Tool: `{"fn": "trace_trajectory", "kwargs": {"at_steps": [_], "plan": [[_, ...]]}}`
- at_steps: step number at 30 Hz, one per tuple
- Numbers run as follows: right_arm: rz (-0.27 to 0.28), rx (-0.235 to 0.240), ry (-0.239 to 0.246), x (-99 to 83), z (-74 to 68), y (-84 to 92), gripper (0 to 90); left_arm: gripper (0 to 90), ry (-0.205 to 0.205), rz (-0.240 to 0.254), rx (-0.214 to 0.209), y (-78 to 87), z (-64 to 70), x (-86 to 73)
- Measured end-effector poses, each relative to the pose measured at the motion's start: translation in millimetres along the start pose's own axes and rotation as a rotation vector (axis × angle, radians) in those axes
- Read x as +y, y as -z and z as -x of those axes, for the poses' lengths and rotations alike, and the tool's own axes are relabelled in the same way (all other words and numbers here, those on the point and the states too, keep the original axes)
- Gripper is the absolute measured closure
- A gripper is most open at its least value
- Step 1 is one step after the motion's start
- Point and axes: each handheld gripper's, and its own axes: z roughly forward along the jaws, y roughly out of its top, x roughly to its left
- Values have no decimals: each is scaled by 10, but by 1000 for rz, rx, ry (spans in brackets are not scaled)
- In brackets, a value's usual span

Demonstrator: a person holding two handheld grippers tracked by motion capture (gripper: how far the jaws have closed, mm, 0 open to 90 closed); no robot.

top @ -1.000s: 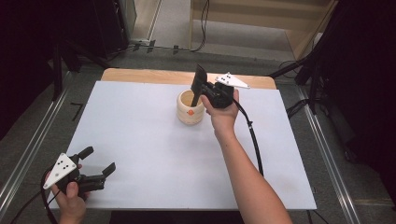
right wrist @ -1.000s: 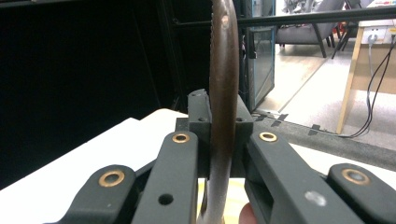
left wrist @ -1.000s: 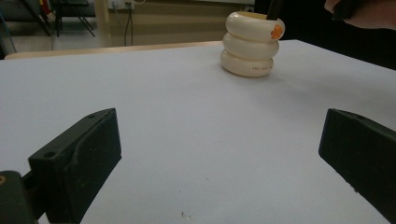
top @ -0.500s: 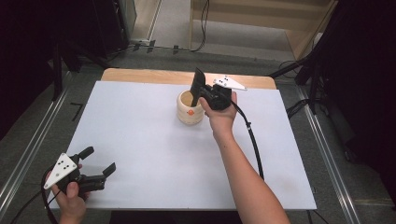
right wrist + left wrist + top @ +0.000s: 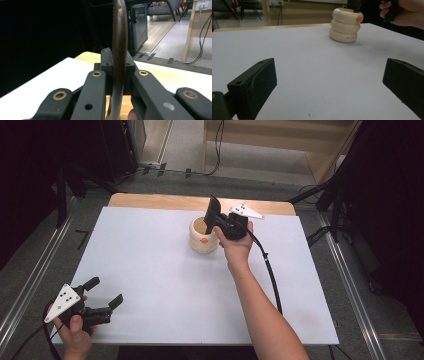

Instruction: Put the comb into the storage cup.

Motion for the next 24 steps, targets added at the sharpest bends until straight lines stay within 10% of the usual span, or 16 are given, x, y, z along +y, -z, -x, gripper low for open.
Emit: {"fn": "trace_trajectory", "kwargs": {"at_steps": [11, 24], "plan": [[-12, -24, -47, -30, 130, 58, 805, 61, -5, -2, 15, 1, 12, 0], [-68, -93, -1, -119, 191, 110, 485, 60, -2, -11, 11, -8, 10, 2]]}}
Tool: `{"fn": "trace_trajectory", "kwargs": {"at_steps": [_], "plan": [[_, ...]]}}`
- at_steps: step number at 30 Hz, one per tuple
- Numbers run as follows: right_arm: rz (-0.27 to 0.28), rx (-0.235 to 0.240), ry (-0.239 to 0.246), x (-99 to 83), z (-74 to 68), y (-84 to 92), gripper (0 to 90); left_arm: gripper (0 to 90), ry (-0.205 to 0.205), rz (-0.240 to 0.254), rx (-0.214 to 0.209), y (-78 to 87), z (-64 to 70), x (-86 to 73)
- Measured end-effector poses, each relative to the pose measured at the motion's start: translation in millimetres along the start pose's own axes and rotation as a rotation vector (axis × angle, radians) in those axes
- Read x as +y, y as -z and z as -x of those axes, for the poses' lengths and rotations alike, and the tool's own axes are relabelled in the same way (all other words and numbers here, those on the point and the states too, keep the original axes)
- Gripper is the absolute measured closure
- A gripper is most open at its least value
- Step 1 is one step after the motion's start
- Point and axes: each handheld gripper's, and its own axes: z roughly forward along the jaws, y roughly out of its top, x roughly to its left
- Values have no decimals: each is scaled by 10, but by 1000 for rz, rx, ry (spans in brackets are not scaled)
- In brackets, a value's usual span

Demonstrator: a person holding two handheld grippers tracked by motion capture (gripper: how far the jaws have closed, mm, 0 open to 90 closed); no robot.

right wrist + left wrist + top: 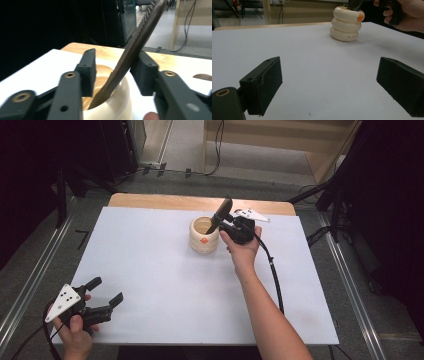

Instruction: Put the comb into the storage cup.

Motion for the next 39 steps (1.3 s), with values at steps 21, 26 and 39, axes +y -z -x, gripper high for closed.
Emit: {"fn": "trace_trajectory", "kwargs": {"at_steps": [21, 26, 39], "plan": [[-54, 43, 104, 36, -97, 326, 0, 36, -3, -8, 10, -11, 9, -1], [-43, 46, 127, 31, -127, 427, 0, 36, -4, -8, 12, -13, 14, -1], [-55, 30, 158, -73, -98, 634, 0, 35, -7, -12, 19, -14, 19, 1]]}}
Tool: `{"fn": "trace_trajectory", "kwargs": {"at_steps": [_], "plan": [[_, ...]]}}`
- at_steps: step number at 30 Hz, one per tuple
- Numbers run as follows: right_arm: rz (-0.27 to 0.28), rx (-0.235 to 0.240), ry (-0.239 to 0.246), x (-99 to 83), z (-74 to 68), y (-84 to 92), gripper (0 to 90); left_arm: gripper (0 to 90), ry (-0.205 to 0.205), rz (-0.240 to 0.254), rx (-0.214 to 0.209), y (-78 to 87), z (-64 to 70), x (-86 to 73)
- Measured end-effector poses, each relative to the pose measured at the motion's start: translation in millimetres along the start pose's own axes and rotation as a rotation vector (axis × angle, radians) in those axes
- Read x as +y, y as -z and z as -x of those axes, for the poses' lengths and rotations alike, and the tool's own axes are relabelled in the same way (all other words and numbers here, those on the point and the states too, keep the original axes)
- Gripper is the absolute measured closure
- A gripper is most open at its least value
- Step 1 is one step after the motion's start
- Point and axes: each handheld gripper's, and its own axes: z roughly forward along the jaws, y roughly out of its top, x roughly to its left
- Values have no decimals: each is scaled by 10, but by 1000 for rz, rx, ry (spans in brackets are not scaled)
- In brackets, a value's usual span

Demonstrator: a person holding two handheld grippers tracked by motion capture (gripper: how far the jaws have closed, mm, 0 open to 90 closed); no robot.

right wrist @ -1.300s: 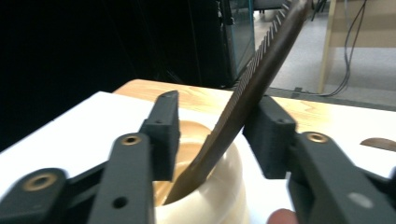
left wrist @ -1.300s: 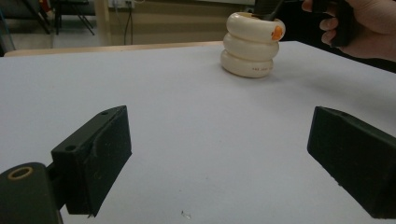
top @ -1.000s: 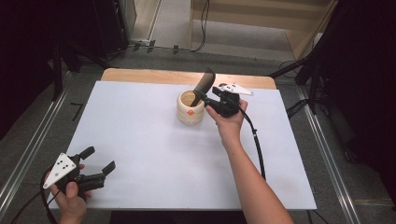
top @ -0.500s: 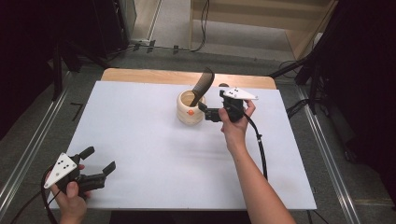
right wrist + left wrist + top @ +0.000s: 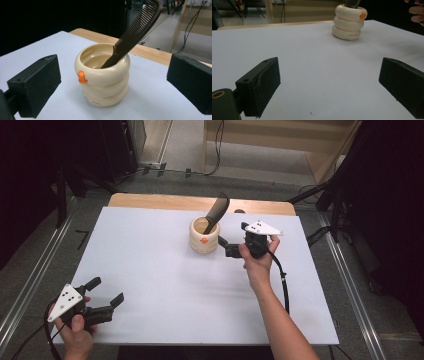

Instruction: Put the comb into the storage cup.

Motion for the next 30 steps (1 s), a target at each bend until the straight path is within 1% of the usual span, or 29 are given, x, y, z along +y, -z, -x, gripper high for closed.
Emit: {"fn": "trace_trajectory", "kwargs": {"at_steps": [4, 9, 13, 14, 23, 25, 30], "plan": [[-1, -3, 11, -33, 1, 68, 0, 35, -1, 3, 0, -2, 2, -1], [12, 12, 22, -76, 14, 165, 0, 35, -3, -1, 2, -1, 4, 0], [14, 12, 25, -108, 13, 237, 0, 35, -4, -2, 3, -1, 6, 0], [14, 10, 34, -118, 20, 252, 0, 35, -3, -2, 3, -1, 7, 0], [15, -7, 32, -224, 76, 412, 0, 35, -4, 2, 7, -5, 14, -3], [20, -5, 35, -254, 95, 456, 0, 35, -6, 2, 6, -3, 15, -3], [8, -12, 27, -359, 136, 534, 0, 35, -1, 5, 4, 1, 9, -4]]}}
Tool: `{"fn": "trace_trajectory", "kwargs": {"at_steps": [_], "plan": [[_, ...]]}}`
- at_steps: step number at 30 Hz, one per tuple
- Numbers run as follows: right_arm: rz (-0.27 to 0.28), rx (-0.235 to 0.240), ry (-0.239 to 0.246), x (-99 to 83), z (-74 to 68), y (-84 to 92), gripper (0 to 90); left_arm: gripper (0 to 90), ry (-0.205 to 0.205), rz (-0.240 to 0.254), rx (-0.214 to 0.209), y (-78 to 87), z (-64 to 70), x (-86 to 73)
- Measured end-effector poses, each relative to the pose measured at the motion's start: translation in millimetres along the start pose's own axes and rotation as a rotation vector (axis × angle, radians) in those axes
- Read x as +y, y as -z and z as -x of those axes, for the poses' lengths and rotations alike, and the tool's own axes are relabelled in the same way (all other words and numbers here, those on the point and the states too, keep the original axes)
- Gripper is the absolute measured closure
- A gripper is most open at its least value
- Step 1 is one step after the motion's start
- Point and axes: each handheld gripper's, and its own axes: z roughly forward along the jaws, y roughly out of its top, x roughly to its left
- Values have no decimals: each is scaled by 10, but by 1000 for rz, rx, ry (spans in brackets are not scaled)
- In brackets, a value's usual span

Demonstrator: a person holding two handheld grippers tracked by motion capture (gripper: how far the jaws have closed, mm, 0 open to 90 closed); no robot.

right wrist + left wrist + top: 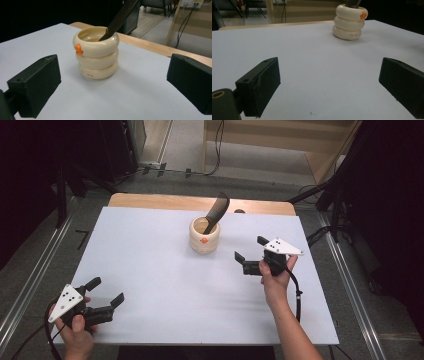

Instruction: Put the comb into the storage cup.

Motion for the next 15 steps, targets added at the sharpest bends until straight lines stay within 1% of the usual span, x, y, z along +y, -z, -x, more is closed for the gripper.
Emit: {"fn": "trace_trajectory", "kwargs": {"at_steps": [6, 7, 12, 15], "plan": [[-6, -16, -15, -134, 53, 100, 0, 35, -1, -1, -4, 7, -8, 1], [-6, -17, -12, -151, 66, 118, 0, 35, 1, 0, -4, 8, -8, 1], [9, -33, -28, -233, 128, 231, 0, 35, 3, 3, -6, 4, -9, 1], [13, -36, -41, -280, 164, 304, 0, 34, -3, -3, 0, -5, 0, 3]]}}
